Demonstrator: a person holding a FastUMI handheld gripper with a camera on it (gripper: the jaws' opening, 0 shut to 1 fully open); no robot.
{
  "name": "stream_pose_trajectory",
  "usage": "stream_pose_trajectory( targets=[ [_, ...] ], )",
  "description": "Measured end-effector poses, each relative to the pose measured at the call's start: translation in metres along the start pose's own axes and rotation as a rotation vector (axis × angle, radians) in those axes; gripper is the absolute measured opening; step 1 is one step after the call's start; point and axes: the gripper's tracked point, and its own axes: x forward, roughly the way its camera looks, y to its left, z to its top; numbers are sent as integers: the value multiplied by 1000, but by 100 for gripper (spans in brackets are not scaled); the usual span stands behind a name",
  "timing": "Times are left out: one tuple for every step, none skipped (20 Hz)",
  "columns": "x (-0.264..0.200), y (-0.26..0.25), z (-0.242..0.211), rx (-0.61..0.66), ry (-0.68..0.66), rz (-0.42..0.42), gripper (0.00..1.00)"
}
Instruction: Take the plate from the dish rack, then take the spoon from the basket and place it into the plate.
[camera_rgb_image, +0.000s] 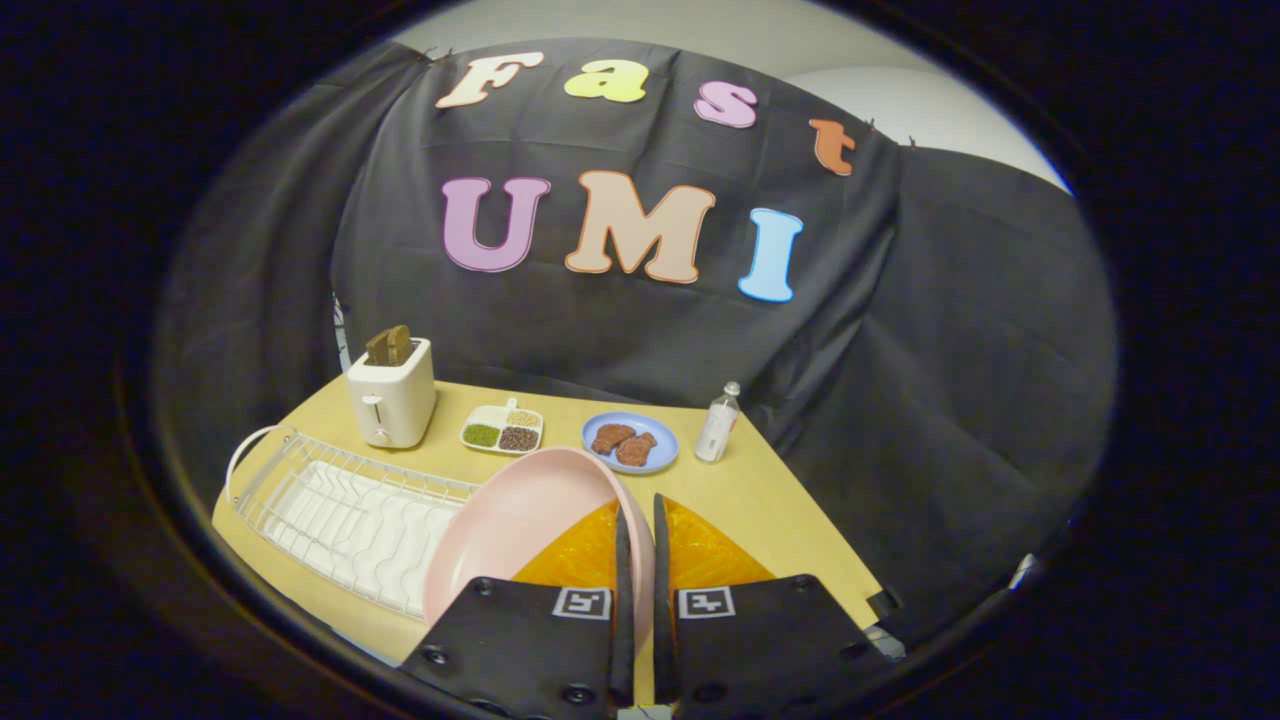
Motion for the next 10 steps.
stream_pose_trajectory(
  targets=[
    [-1,-7,-6,15,5,11,10],
    [-2,-15,-12,30,9,22,10],
    [-2,-22,-18,49,12,31,10],
    [-3,-28,-24,71,15,43,10],
    [-4,-33,-29,92,19,57,10],
    [-4,-38,-36,108,24,69,10],
    [-3,-43,-42,120,33,84,10],
    [-3,-48,-49,133,37,96,10],
    [-2,-53,-55,144,43,105,10],
    [-1,-58,-62,156,46,117,10]
  ],
)
